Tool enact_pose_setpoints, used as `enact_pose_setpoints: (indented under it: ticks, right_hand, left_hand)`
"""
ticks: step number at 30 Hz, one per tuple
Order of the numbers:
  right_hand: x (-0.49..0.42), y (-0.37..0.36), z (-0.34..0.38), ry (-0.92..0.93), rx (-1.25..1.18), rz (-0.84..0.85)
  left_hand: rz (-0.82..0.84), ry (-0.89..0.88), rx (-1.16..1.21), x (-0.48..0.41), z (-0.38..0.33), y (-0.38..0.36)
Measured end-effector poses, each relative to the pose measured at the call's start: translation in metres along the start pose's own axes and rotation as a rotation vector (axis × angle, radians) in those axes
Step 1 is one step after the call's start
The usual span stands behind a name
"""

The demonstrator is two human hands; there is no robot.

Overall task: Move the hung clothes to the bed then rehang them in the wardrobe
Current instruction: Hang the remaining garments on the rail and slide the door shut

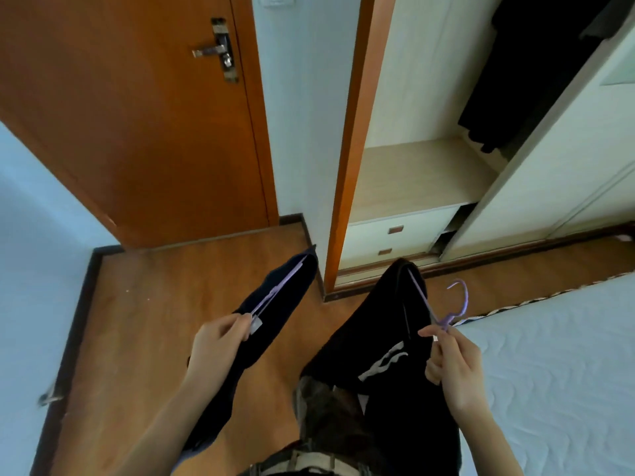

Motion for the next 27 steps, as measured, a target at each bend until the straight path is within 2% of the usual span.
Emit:
enact_pose_setpoints:
  ticks: [10, 18, 22, 27]
  right_hand:
    - [-0.182, 0.002, 0.083, 0.059, -0.077, -0.133]
    - [-0.305, 0.023, 0.174, 0.155, -0.133, -0.23]
    - [-0.375, 0.029, 0.228, 0.219, -0.141, -0.234]
    - [-0.454, 0.023, 0.302, 0.281, -0.178, -0.238]
  left_hand:
    - [0.27, -0.147, -0.015, -0.186, -0.145, -0.098]
    - [0.386, -0.116, 0.172, -0.303, -0.265, -0.185]
    - [0.458, -0.085, 0.274, -0.359, -0.33, -0.231]
    - [0.49, -0.13, 0.432, -0.403, -0.41, -0.265]
Point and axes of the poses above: each hand's wrist, its own x-axis away from the middle knuckle, its own y-axis out of the back of the hand, z = x × y, the point moved 1 cm from there along -x, towards the middle knuckle, and after that the axes turned 1 degree about z, right-handed, at the moved point
